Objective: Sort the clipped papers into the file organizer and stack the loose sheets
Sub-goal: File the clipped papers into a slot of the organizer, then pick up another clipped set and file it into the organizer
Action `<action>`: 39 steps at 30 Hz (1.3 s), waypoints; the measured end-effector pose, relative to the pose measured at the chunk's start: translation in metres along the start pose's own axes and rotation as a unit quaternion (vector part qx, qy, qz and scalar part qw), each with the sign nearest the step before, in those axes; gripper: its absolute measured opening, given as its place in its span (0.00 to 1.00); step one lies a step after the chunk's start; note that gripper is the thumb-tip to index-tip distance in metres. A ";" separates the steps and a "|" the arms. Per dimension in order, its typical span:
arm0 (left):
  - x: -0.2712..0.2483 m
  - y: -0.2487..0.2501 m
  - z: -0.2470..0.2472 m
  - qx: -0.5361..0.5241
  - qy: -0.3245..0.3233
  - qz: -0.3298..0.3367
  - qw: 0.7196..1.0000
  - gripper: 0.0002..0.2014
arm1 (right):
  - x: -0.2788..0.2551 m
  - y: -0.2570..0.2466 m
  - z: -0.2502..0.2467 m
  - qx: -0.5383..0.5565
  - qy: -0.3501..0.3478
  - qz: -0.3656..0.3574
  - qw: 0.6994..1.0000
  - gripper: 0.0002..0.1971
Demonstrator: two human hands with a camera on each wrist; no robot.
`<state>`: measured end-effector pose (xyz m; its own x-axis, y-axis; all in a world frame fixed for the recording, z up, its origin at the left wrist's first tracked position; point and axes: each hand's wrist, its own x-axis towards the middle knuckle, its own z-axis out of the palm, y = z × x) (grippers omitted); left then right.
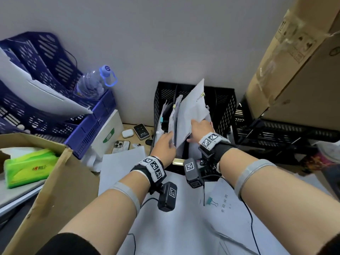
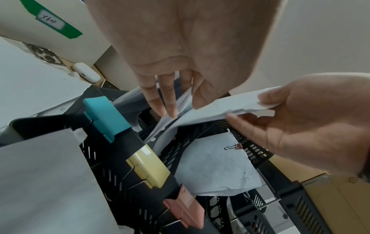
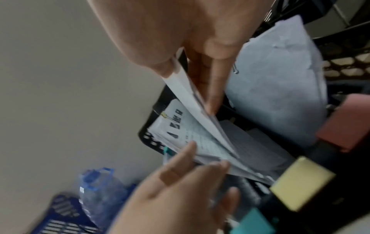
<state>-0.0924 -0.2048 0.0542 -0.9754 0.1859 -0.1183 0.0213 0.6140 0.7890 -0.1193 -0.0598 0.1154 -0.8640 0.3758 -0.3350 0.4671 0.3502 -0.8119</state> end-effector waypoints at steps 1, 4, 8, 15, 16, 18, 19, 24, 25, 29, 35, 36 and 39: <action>-0.001 -0.001 0.001 -0.001 -0.002 -0.003 1.000 0.25 | -0.008 0.002 0.000 -0.011 -0.032 0.007 0.999 0.20; -0.004 -0.004 0.008 0.001 0.004 -0.009 1.000 0.25 | -0.018 0.023 0.004 -0.025 -0.113 0.033 0.993 0.17; -0.012 0.002 0.021 -0.015 0.033 -0.019 0.999 0.11 | -0.037 0.041 -0.005 -0.031 -0.204 0.049 0.977 0.14; -0.038 0.027 0.090 -0.116 -0.174 -0.107 0.972 0.12 | -0.048 0.126 -0.063 -0.060 -0.194 0.097 0.974 0.09; -0.042 0.025 0.103 -0.088 -0.207 -0.129 0.966 0.10 | -0.048 0.144 -0.073 -0.071 -0.182 0.115 0.974 0.08; -0.049 0.015 0.128 0.002 -0.259 -0.153 0.954 0.06 | -0.051 0.181 -0.096 -0.122 -0.160 0.145 0.969 0.07; -0.052 0.010 0.138 0.065 -0.277 -0.151 0.947 0.06 | -0.053 0.198 -0.108 -0.156 -0.150 0.152 0.964 0.06; -0.062 -0.010 0.181 0.155 -0.293 -0.166 0.929 0.19 | -0.063 0.268 -0.145 -0.226 -0.155 0.195 0.942 0.22; -0.064 -0.013 0.189 0.148 -0.289 -0.168 0.931 0.18 | -0.064 0.275 -0.147 -0.227 -0.167 0.204 0.938 0.23; -0.074 -0.019 0.212 0.139 -0.231 -0.191 0.944 0.19 | -0.060 0.297 -0.144 -0.243 -0.177 0.193 0.934 0.24; -0.083 -0.010 0.222 0.132 -0.161 -0.184 0.960 0.09 | -0.046 0.308 -0.151 -0.260 -0.210 0.159 0.929 0.24; -0.085 -0.008 0.220 0.117 -0.150 -0.186 0.964 0.07 | -0.042 0.308 -0.154 -0.253 -0.212 0.159 0.931 0.25; -0.091 0.002 0.212 0.061 -0.134 -0.173 0.974 0.05 | -0.033 0.295 -0.162 -0.259 -0.189 0.118 0.940 0.28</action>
<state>0.0424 -0.0578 -0.0609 -0.8372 0.1349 -0.5299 -0.2570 0.7583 0.5991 0.0773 0.1695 -0.0353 -0.6847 0.1972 -0.7016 0.5977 0.7028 -0.3857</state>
